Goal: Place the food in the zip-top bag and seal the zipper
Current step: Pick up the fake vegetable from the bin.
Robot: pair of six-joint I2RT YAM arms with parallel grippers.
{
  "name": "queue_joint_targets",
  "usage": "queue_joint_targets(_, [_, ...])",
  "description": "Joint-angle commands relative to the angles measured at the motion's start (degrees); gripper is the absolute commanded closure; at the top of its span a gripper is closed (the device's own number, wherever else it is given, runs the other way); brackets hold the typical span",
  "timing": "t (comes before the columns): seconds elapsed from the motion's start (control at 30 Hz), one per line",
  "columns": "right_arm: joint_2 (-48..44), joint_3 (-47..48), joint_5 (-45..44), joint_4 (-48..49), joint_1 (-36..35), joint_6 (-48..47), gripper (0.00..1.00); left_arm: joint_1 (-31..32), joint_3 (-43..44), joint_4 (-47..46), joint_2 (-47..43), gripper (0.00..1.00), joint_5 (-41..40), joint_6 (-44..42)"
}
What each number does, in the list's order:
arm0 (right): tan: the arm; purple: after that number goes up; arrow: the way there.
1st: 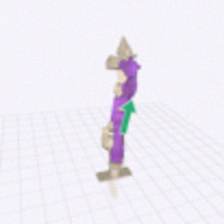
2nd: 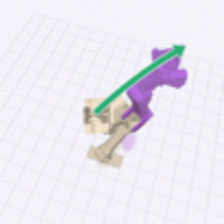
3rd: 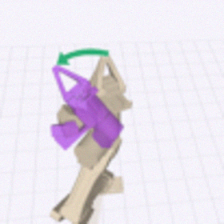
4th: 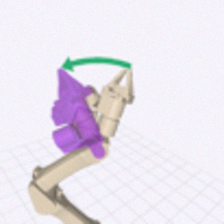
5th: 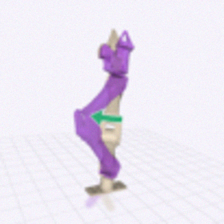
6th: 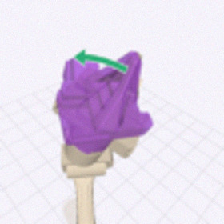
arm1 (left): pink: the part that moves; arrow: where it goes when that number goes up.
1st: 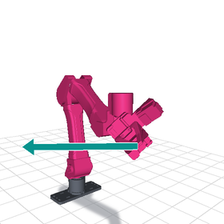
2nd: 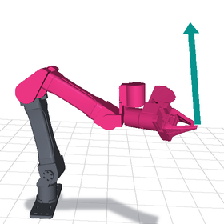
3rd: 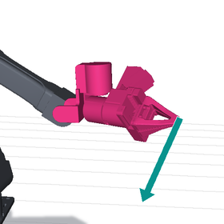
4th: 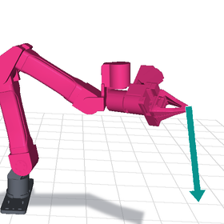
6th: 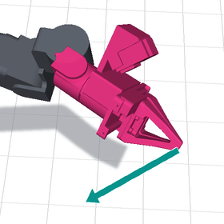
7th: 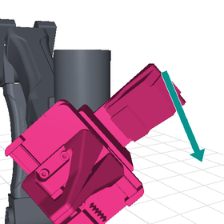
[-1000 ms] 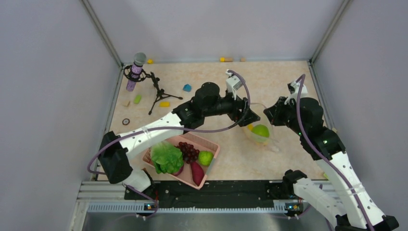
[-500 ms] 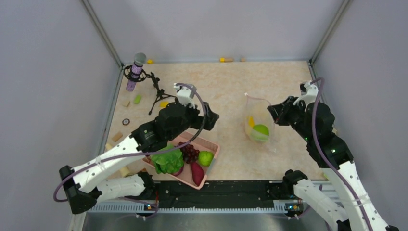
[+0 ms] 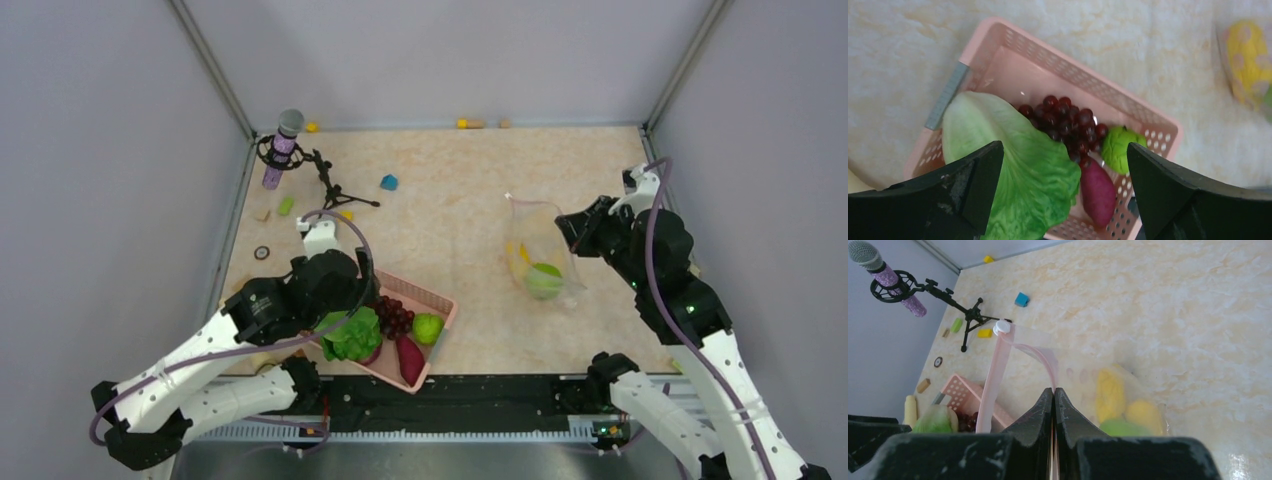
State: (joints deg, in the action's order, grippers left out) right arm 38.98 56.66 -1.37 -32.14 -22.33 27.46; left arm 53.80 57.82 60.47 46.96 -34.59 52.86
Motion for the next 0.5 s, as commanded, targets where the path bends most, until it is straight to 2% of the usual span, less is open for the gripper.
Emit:
queue_joint_targets(0.0, [0.6,0.1,-0.1,2.8,0.4,-0.9,0.97,0.3,-1.8,-1.9,-1.5,0.02,19.0,-10.7])
queue_joint_targets(0.1, [1.1,-0.2,-0.1,2.9,0.4,-1.0,0.97,0.3,-1.2,1.2,0.6,0.02,21.8,-12.9])
queue_joint_targets(0.23, [2.1,-0.5,0.0,2.8,0.3,-1.2,0.97,0.9,0.5,9.6,5.8,0.02,20.5,-13.7])
queue_joint_targets(0.47, [3.4,0.0,0.8,2.6,0.4,-1.7,0.98,6.1,0.4,13.9,10.7,0.02,19.4,-14.6])
